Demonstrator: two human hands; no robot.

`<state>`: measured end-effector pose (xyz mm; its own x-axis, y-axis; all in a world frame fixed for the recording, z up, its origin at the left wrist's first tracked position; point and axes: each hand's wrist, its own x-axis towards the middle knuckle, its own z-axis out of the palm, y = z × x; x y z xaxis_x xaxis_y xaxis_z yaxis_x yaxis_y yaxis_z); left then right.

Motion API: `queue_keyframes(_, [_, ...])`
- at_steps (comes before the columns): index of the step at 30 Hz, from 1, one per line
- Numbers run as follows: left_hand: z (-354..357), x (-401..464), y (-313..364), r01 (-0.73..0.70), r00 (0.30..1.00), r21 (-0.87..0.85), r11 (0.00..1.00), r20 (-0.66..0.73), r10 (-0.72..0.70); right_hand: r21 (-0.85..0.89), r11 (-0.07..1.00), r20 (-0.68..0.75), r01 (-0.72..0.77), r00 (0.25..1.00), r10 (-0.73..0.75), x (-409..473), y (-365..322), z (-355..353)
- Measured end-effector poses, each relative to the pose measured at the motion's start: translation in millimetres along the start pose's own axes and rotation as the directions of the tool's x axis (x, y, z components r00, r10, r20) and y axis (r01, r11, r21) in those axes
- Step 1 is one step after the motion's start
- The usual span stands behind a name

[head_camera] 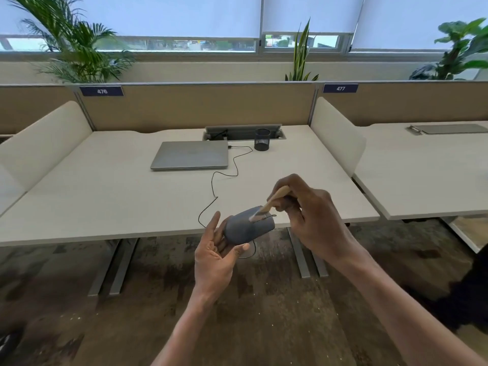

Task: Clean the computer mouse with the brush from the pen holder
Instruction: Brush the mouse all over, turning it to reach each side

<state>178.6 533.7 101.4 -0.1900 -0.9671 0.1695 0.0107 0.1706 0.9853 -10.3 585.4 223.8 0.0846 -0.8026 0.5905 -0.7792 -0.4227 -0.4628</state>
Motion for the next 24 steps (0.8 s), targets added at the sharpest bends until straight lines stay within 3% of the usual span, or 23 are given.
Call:
queue_keyframes(2, [2, 1, -1, -0.006, 1.0, 0.01, 1.0, 0.011, 0.005, -0.021, 1.0, -0.025, 0.007, 1.0, -0.008, 12, -2, 3])
queue_keyframes(10, [-1, 3, -4, 0.004, 0.999, 0.019, 1.0, -0.04, -0.004, -0.093, 0.994, 0.174, 0.052, 0.984, -0.035, 3, -15, 14])
queue_keyframes(15, [-1, 5, 1, -0.032, 0.998, 0.105, 0.994, -0.047, 0.037, -0.111, 0.994, 0.026, 0.01, 1.0, -0.007, 25, -15, 15])
queue_keyframes(18, [0, 5, 5, -0.046, 0.999, 0.138, 0.989, -0.019, 0.049, -0.139, 0.99, 0.026, -0.028, 0.999, 0.032, 38, -15, 22])
queue_keyframes(24, [2, 5, 9, -0.059, 0.998, 0.156, 0.986, -0.003, 0.06, -0.171, 0.977, 0.178, 0.127, 0.979, -0.096, 45, -28, 40])
